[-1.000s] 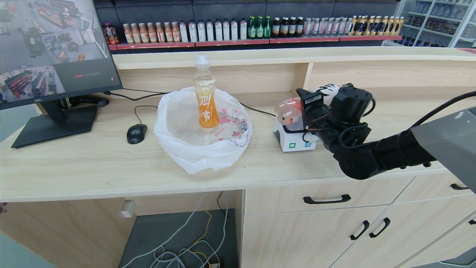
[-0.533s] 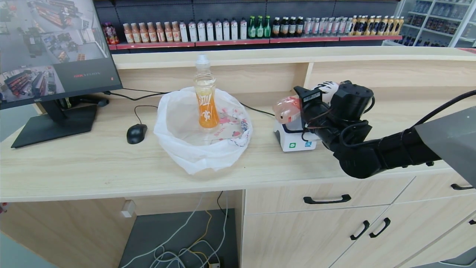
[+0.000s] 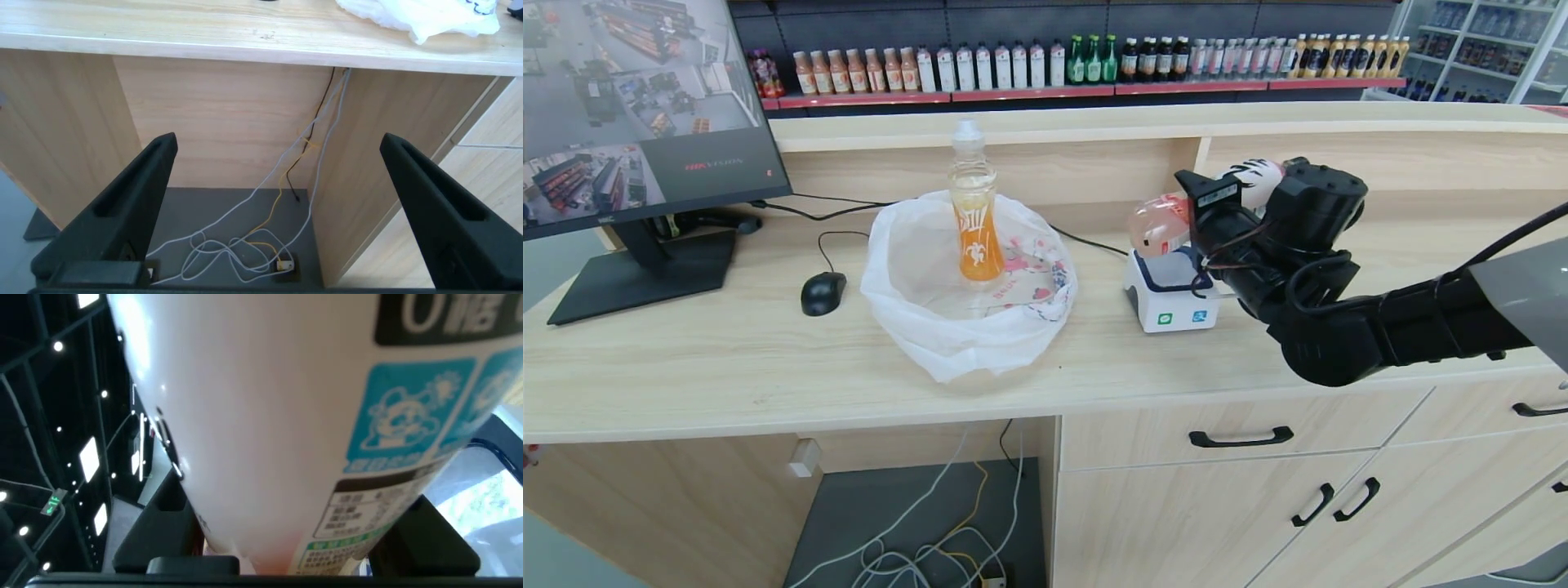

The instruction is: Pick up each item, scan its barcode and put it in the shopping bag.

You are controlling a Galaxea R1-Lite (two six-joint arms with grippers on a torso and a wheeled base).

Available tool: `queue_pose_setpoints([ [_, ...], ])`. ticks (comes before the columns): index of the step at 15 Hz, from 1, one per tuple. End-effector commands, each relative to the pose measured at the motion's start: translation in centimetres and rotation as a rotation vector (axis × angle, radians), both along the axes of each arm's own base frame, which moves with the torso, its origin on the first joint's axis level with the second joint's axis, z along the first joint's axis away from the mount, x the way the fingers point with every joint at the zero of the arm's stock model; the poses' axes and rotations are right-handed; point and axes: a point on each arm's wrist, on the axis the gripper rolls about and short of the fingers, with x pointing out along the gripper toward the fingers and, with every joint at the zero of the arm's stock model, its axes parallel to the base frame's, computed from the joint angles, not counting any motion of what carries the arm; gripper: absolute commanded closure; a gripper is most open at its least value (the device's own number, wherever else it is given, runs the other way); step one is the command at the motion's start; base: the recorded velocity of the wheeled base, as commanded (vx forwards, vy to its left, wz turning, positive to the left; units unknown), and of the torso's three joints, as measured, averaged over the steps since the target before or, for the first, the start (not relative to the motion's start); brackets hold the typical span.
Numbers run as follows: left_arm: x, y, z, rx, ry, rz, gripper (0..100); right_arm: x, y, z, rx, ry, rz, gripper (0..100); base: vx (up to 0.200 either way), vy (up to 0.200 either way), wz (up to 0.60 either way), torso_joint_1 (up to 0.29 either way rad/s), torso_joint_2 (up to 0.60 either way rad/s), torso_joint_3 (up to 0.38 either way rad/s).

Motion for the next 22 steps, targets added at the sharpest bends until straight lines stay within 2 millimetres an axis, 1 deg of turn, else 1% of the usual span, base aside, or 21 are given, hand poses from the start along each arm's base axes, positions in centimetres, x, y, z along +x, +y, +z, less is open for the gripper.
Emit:
queue_pose_setpoints([
  [1,0.0,0.0,0.0,0.000,0.000,-0.001,0,-1.0,-0.2,1.3,-0.005,-0.028,0.001,100,0.000,0.000,0.00,0.000,0.00,0.000],
  [4,0.0,0.0,0.0,0.000,0.000,-0.001,0,-1.8,-0.6,2.3,-0.016,-0.047,-0.003,100,0.000,0.000,0.00,0.000,0.00,0.000],
  [7,0.0,0.0,0.0,0.000,0.000,0.001,0,-2.6,-0.9,2.7,-0.044,-0.058,-0.010,100,0.000,0.000,0.00,0.000,0.00,0.000],
  [8,0.0,0.0,0.0,0.000,0.000,0.001,0,-3.0,-0.8,2.9,-0.048,-0.062,-0.008,100,0.000,0.000,0.00,0.000,0.00,0.000],
  [9,0.0,0.0,0.0,0.000,0.000,0.001,0,-3.9,-0.5,3.2,-0.058,-0.066,0.005,100,0.000,0.000,0.00,0.000,0.00,0.000],
  [11,0.0,0.0,0.0,0.000,0.000,0.001,0,-5.1,-0.5,3.4,-0.138,-0.083,0.004,100,0.000,0.000,0.00,0.000,0.00,0.000],
  [14,0.0,0.0,0.0,0.000,0.000,0.001,0,-6.0,0.0,3.5,-0.252,-0.165,-0.017,100,0.000,0.000,0.00,0.000,0.00,0.000],
  [17,0.0,0.0,0.0,0.000,0.000,0.001,0,-6.3,0.1,3.8,-0.391,-0.250,-0.074,100,0.000,0.000,0.00,0.000,0.00,0.000],
  [19,0.0,0.0,0.0,0.000,0.000,0.001,0,-6.7,0.0,3.5,-0.498,-0.302,-0.120,100,0.000,0.000,0.00,0.000,0.00,0.000],
  [21,0.0,0.0,0.0,0.000,0.000,0.001,0,-6.8,0.0,3.4,-0.526,-0.316,-0.134,100,0.000,0.000,0.00,0.000,0.00,0.000],
  [22,0.0,0.0,0.0,0.000,0.000,0.001,0,-7.6,-0.4,3.1,-0.648,-0.385,-0.207,100,0.000,0.000,0.00,0.000,0.00,0.000],
])
